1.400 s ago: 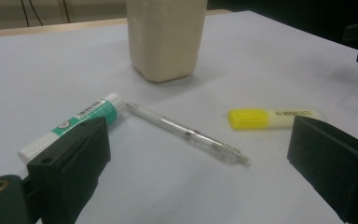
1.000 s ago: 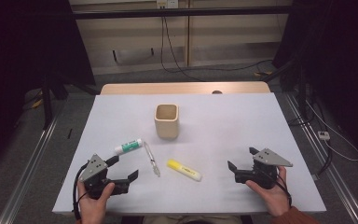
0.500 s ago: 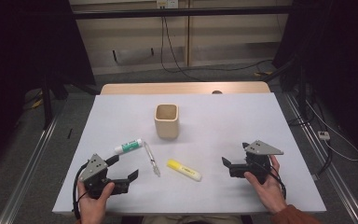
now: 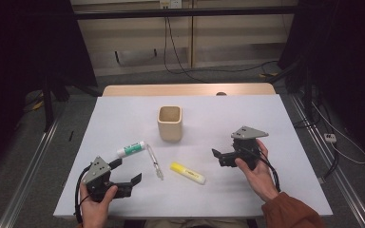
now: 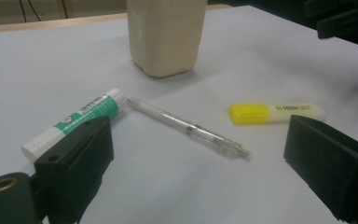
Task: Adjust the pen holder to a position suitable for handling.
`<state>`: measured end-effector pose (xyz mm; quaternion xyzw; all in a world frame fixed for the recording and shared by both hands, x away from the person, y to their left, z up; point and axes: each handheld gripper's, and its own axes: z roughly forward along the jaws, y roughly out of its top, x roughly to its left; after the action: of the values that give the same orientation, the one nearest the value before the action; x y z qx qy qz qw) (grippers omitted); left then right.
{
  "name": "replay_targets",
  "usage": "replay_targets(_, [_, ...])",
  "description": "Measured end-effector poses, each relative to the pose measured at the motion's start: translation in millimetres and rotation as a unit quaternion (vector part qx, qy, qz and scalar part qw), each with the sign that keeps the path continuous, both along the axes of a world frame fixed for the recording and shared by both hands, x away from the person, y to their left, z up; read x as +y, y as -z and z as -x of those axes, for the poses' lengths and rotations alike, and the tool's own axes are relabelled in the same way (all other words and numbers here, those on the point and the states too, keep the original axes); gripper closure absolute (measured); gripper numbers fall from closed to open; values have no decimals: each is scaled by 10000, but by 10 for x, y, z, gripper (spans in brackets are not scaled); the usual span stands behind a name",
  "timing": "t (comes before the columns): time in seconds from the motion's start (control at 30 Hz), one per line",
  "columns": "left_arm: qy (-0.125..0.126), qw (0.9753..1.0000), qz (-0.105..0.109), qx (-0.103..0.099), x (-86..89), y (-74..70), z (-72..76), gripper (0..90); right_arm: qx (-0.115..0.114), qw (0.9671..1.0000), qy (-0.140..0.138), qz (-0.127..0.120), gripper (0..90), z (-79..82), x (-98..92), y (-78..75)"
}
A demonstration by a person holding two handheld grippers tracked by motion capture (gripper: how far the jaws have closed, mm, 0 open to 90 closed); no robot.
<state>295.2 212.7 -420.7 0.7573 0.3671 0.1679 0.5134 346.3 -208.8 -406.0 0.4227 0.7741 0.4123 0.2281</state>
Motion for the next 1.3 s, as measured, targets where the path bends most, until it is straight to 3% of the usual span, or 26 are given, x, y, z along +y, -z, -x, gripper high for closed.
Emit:
replay_targets(0.1, [7, 10000, -41, -5, -5, -1, 4, 82, 187, 9996, -213, 57, 45, -97, 68, -58])
replay_targets(0.2, [16, 10000, -33, -9, -2, -3, 8, 82, 277, 9994, -212, 46, 48, -187, 108, -95])
replay_targets(0.43, [-14, 10000, -69, 35, -2, 9, -7, 81, 420, 9985, -257, -235, 48, -371, 189, -142])
replay_targets(0.7, [-30, 10000, -53, 34, 9, 8, -3, 82, 326, 9976, -307, -522, 75, -664, 387, -262])
replay_targets(0.93, [-17, 10000, -57, 24, 20, 5, -4, 82, 196, 9949, -595, -793, 85, -854, 501, -339])
replay_targets(1.07, [-14, 10000, -48, 48, 9, 7, -5, 82, 256, 9951, -557, -779, 148, -951, 572, -325])
replay_targets(1.3, [-21, 10000, -36, 46, 20, 7, -6, 82, 94, 9956, -610, -699, 184, -1095, 750, -403])
